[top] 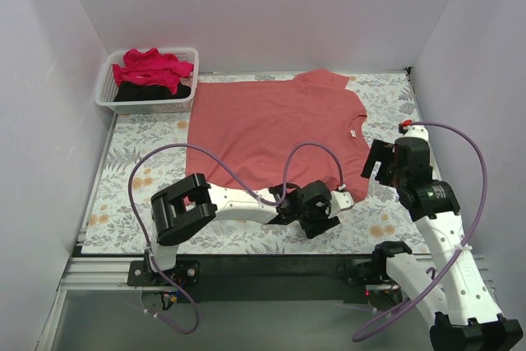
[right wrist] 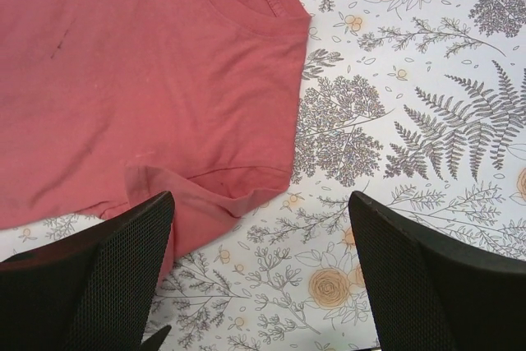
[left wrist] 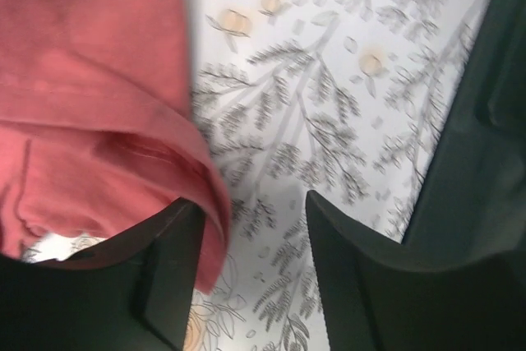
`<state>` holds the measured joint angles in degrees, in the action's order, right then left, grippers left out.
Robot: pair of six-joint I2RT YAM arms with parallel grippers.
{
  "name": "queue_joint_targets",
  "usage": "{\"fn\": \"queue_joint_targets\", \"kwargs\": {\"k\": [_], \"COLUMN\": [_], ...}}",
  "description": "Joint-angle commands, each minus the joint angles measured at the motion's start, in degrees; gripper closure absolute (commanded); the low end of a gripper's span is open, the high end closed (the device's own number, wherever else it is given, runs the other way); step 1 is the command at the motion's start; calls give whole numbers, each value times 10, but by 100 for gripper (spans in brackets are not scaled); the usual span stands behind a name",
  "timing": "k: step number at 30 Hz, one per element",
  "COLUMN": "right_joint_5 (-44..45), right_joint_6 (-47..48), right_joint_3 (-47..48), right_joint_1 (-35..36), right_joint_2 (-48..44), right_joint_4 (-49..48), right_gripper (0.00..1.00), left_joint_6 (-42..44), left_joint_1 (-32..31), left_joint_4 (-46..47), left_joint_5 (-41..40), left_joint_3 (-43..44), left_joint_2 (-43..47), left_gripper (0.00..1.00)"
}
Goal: Fold and stack the t-shirts
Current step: Flatten the tshirt out
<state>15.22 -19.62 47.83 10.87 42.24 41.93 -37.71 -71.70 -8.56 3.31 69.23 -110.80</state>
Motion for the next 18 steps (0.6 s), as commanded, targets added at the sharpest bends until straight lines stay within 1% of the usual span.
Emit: {"fn": "queue_joint_targets", "kwargs": {"k": [1,4,6,9,10,12,13,15,18], "right_joint_5": [21,18,9,-39,-71,-102,-135,-173,-264], "right_joint_6": [-8,-9,-6,-2,1,3,7,11,28], "right_joint_3": [5,3,0,-6,-6,-8,-10,-14,-20], "right_joint_1": [-4,-4,-5,-9,-8,-9,-9,-10,-10], "right_joint_2": [-9,-3,2,28,48,69,88,110,155], "right_joint_4": [-19,-19,-22,-33,-41,-49,-55,-67,-73], "right_gripper": [7,7,7,8,9,11,12,14,19], "left_joint_6": [51,62,69,65,57,41,34,26,0], "left_joint_1": [-13,-27,-41,-52,-52,-52,-52,-52,-51], "left_joint_4": [28,28,32,32,35,39,42,43,39], "left_joint_5": [58,88,93,103,109,111,110,98,67], "left_joint_3": [-30,-47,-52,-59,-64,-72,-81,-90,-110], "left_joint_2": [57,63,67,78,84,110,123,155,193], "left_gripper": [48,39,36,34,34,33,33,31,24]}}
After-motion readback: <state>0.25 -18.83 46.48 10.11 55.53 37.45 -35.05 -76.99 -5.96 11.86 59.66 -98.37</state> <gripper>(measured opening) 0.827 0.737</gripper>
